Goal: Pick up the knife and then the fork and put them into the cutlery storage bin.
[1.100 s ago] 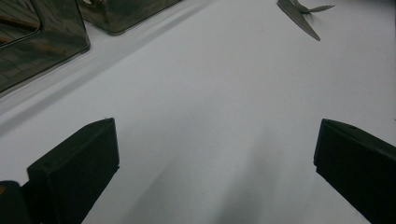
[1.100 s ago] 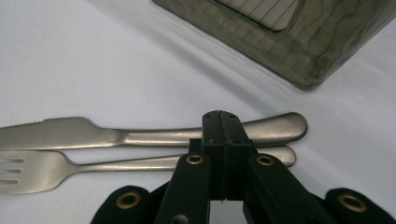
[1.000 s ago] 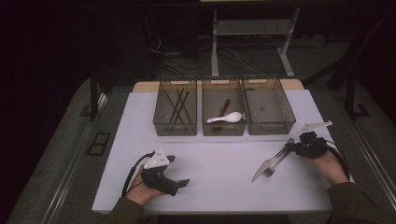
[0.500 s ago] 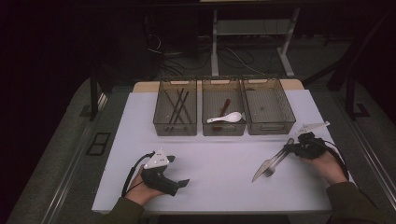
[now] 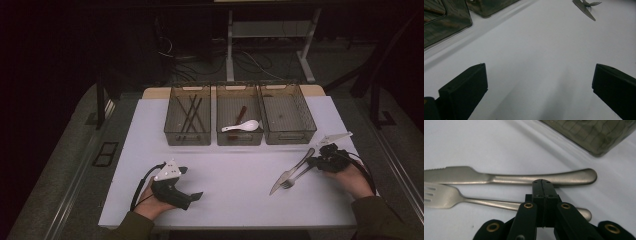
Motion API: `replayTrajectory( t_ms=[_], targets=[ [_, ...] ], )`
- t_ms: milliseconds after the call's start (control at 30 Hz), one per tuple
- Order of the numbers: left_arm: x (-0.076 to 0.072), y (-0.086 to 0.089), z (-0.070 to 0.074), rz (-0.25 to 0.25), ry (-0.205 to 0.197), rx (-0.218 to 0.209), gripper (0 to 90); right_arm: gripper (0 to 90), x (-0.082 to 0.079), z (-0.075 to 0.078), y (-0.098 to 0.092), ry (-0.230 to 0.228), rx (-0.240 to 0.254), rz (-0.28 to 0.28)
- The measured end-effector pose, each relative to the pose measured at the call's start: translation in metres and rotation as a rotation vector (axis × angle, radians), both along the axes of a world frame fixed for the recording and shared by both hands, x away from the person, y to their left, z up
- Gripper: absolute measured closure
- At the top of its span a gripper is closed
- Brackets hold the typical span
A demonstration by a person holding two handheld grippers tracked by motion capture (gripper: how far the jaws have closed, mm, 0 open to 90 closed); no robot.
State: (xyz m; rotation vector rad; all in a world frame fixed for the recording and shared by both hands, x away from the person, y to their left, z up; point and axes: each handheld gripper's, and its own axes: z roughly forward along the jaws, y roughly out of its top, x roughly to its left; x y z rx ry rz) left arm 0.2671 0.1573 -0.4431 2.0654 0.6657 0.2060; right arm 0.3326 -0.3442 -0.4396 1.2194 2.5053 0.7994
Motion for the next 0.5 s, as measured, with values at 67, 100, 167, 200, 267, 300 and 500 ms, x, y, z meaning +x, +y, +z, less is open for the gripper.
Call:
replayTrajectory(
  t_ms=[67,100,167,200,267,300,500],
  targets=[
    [0.0001,-0.0001,0.0,-0.003,-0.001,0.002,0.0,89.4,-0.0017,0.0,-0.0014,0.01,-0.001,0.004],
    [0.0,-0.0003,-0.0001,-0.002,0.0,0.002,0.0,89.5,-0.0025,0.0002,-0.0024,0.014,-0.003,0.003],
    [0.0,-0.0004,0.0,-0.002,-0.001,0.001,0.0,89.5,-0.004,0.0007,-0.0037,0.021,-0.003,0.009],
    [0.0,-0.0005,-0.0001,-0.002,-0.001,0.001,0.0,89.5,-0.0046,0.001,-0.0042,0.024,-0.006,0.01],
    [0.0,-0.0005,-0.0001,-0.003,0.0,0.002,0.0,89.5,-0.0056,0.0015,-0.005,0.03,-0.009,0.014],
    [0.0,-0.0005,-0.0001,-0.003,-0.001,0.003,0.0,89.4,-0.0063,0.0017,-0.0053,0.033,-0.011,0.017],
    [0.0001,-0.0005,-0.0003,-0.001,0.001,0.0,0.0,89.5,-0.0108,0.0035,-0.0074,0.052,-0.027,0.03]
  ],
)
